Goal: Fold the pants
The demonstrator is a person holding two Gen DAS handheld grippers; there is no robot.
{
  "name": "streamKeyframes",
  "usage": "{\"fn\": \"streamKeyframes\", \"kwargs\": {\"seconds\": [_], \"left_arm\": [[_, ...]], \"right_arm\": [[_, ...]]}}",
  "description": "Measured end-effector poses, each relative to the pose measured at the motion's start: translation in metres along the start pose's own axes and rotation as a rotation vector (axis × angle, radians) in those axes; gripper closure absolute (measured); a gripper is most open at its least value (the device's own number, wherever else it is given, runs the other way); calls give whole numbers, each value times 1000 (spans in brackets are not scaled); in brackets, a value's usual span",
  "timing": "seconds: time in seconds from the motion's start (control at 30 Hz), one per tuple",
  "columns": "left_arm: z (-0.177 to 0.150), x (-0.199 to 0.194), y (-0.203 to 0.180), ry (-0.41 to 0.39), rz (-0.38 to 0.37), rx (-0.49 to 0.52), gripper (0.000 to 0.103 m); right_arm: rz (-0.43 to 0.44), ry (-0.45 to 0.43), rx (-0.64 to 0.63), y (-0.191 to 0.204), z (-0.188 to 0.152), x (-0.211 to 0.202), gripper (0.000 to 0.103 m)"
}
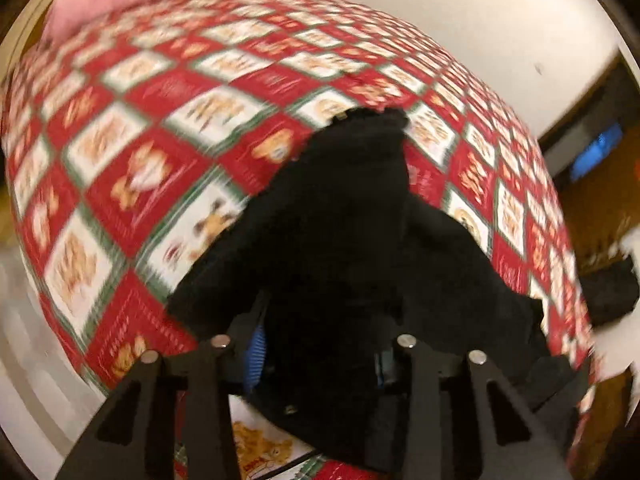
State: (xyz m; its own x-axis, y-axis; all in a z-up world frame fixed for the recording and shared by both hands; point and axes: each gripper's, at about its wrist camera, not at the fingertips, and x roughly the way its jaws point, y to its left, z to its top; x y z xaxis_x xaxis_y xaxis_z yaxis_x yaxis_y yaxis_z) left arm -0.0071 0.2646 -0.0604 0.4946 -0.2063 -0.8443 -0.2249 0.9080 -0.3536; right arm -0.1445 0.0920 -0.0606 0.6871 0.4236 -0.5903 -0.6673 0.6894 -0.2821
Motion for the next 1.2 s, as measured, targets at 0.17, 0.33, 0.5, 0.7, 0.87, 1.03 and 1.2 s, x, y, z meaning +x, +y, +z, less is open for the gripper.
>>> {"fn": "streamKeyframes", "kwargs": {"seconds": [0.17, 0.33, 0.5, 0.7, 0.87, 1.03, 1.2], "left_arm": [[-14, -9, 23, -48, -15, -60, 69], [-10, -12, 33, -92, 27, -40, 42], [1, 0, 30, -76, 75, -56, 32], [-1, -23, 39, -144, 192, -91, 31], [7, -63, 13, -285, 267, 14, 29], [13, -58, -25, -269, 213, 137, 23], [10, -45, -57, -243, 174, 221, 23]], "right_arm": [[75, -26, 462, -71, -22, -49, 55], [-78, -129, 980, -156, -105, -145, 41], [-370, -81, 1264, -215, -184, -219, 41], [-518, -58, 1424, -302, -218, -266, 41], [-491, 5, 1513, -389, -231, -233, 41], [-639, 394, 1494, -423, -252, -151, 41], [-705, 448, 1521, -416, -265, -138, 58]]}}
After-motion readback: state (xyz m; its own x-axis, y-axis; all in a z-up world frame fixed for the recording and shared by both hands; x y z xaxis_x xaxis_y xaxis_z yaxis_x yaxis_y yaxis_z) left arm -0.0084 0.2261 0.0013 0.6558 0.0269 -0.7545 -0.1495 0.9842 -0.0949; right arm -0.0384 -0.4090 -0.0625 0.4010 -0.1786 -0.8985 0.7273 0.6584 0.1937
